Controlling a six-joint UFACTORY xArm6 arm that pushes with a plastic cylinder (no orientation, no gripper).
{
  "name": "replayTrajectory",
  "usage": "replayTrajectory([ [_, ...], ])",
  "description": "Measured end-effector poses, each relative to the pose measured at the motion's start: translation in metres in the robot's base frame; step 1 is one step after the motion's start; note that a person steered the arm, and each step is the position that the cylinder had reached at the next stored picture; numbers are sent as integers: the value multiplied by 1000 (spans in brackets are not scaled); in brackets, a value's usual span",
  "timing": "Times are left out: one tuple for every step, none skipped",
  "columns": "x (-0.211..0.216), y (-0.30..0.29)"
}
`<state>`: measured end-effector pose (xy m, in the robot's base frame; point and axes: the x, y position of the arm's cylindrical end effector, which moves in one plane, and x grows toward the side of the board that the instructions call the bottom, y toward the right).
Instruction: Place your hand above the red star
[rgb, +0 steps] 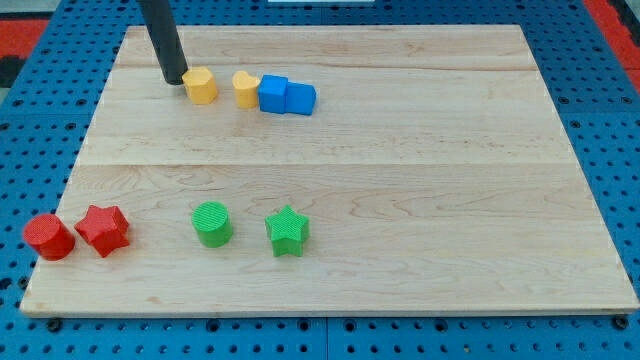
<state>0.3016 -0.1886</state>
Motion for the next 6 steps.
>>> replayTrajectory([
  [0,3],
  [-18,-23],
  [-61,-116],
  [-57,-116],
  [-2,-116],
  [42,-113],
])
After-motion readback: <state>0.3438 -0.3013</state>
